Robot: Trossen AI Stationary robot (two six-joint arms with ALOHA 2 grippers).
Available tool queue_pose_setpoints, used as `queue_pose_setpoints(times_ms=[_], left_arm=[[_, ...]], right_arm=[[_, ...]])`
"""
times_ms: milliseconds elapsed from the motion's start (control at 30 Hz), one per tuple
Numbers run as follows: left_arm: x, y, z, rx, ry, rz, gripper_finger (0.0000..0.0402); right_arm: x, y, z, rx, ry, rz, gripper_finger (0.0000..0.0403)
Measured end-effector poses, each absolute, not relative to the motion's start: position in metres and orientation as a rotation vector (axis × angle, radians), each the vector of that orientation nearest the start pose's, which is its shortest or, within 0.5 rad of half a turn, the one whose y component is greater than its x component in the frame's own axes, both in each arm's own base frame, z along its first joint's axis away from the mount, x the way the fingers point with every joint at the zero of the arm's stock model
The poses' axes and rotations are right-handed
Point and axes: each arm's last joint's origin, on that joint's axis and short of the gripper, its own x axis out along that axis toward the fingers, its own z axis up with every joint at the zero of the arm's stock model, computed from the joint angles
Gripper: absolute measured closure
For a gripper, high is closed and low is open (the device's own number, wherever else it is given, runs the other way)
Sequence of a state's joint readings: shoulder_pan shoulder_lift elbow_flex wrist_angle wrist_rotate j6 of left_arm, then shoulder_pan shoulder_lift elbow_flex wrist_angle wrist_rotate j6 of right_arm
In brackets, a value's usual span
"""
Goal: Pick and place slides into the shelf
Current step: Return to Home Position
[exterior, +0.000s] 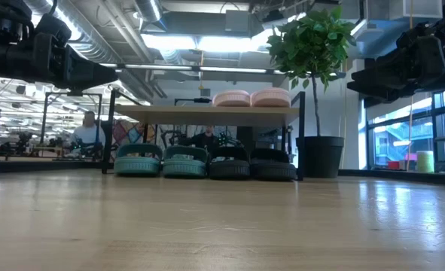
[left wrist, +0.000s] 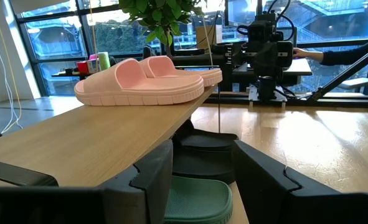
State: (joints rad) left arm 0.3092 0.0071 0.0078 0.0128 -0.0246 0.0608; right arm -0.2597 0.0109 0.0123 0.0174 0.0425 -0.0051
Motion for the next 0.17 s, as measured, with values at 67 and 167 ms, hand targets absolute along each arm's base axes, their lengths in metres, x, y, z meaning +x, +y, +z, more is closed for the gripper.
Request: queue_pose_setpoints(times_ms=[67, 167], left_arm=[[0.0928, 0.0304, 0.1669, 0.062, -0.003, 0.334, 0.0243], [0.0928, 0.0304, 0.1669, 0.062, -0.003, 0.334, 0.0243]], right_arm=[[0.0940, -0.0263, 0.1684, -0.006, -0.018, -0.303, 0.0146], [0.0940, -0.0263, 0.1684, -0.007, -0.018, -0.303, 0.0146]])
